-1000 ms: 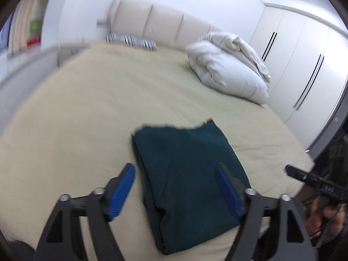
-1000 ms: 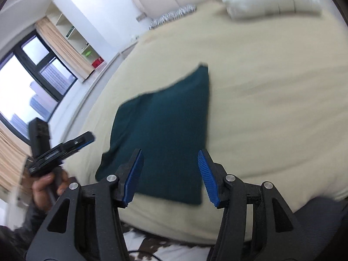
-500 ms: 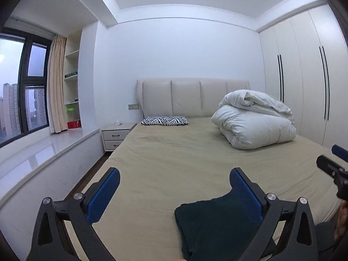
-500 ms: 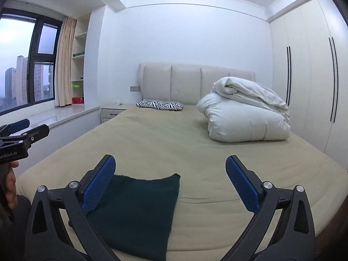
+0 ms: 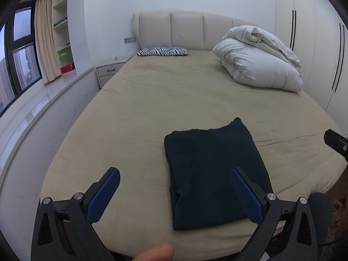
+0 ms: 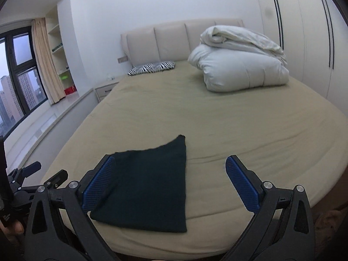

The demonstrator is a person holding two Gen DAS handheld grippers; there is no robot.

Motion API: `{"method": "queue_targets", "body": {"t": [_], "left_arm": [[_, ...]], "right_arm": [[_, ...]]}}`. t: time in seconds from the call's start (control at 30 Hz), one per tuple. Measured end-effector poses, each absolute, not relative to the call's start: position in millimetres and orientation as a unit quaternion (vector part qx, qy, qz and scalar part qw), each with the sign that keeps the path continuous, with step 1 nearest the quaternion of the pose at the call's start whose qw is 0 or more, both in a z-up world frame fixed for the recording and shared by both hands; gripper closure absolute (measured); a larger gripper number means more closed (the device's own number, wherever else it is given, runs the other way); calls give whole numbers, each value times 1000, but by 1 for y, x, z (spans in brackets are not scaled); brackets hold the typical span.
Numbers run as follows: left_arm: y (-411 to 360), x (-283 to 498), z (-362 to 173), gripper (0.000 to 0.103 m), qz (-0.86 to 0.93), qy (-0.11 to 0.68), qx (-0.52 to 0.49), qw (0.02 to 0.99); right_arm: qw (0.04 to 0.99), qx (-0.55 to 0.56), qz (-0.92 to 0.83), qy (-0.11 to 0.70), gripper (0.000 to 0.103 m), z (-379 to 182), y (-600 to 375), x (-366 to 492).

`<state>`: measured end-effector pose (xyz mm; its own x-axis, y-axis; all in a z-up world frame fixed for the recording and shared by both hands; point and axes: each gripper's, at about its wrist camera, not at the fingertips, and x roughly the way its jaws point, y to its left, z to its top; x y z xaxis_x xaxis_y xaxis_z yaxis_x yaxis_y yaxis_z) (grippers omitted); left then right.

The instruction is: Fold small clothes

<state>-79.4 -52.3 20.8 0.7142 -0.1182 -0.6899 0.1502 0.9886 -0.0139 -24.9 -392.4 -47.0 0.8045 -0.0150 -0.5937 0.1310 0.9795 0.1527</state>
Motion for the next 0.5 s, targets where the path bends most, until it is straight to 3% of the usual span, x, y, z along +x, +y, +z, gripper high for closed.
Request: {"method": "queue_targets", "body": {"t": [0.17,0.5], "left_arm": [[-46,-72,-2,0,-66,416,13,907],[-37,-73,-32,0,-58,449,-6,891]], "right_arm": [[921,85,-37,378,0,-93,-388,-6],[904,20,-45,424,0,-145,-362,11]]}}
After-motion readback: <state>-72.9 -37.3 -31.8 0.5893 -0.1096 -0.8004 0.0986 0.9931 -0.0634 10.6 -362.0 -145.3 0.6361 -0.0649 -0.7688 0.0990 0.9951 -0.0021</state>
